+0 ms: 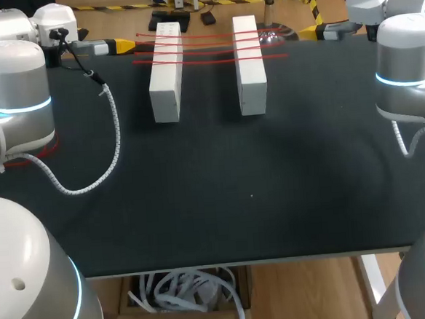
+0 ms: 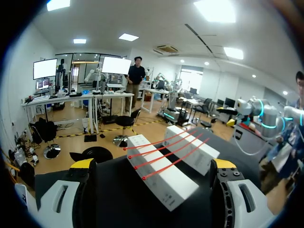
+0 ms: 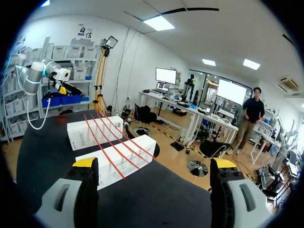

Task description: Grab the tape and strap the tape.

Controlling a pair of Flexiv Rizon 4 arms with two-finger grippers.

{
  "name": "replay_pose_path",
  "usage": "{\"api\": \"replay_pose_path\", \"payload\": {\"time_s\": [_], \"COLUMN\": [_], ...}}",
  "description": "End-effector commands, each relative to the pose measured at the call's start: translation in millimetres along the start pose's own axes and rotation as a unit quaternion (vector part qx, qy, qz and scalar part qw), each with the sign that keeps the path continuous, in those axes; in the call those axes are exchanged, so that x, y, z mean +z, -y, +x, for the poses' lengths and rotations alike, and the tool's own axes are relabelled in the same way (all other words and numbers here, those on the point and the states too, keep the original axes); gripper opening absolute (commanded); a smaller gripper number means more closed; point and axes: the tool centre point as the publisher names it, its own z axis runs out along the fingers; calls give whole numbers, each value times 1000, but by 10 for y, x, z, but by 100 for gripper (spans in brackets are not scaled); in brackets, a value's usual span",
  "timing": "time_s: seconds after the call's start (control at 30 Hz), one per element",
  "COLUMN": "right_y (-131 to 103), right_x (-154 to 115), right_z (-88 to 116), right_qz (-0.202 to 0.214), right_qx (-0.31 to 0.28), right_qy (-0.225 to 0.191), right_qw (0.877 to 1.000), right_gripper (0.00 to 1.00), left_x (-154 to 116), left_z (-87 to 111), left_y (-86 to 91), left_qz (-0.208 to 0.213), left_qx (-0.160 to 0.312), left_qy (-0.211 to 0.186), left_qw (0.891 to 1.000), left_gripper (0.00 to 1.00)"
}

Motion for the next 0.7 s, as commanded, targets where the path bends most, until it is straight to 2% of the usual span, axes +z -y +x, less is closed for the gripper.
{"api": "replay_pose_path", "payload": {"time_s": [0.03, 0.17, 0.23, 0.33, 0.43, 0.5, 0.57, 0.6, 0.63, 0.7], "right_y": [1, 1, 1, 1, 1, 1, 1, 1, 1, 1], "right_x": [-4, -4, -4, -4, -4, -4, -4, -4, -4, -4], "right_z": [0, 0, 0, 0, 0, 0, 0, 0, 0, 0], "right_qz": [0, 0, 0, 0, 0, 0, 0, 0, 0, 0], "right_qx": [0, 0, 0, 0, 0, 0, 0, 0, 0, 0], "right_qy": [0, 0, 0, 0, 0, 0, 0, 0, 0, 0], "right_qw": [1000, 1000, 1000, 1000, 1000, 1000, 1000, 1000, 1000, 1000], "right_gripper": [100, 100, 100, 100, 100, 100, 100, 100, 100, 100], "left_x": [-24, -10, 12, 39, 86, 135, 187, 209, 227, 260], "left_z": [3, 15, 18, 39, 48, 41, 19, 4, -8, -26], "left_y": [34, 57, 38, 25, 6, -23, -55, -81, -100, -133], "left_qz": [12, 9, 1, 12, 30, 22, 13, 12, 13, 12], "left_qx": [50, 114, 144, 178, 203, 218, 219, 219, 219, 221], "left_qy": [-40, -110, -153, -201, -233, -249, -258, -259, -260, -269], "left_qw": [998, 987, 978, 963, 951, 943, 941, 941, 940, 938], "left_gripper": [100, 100, 100, 100, 100, 100, 100, 69, 45, 29]}}
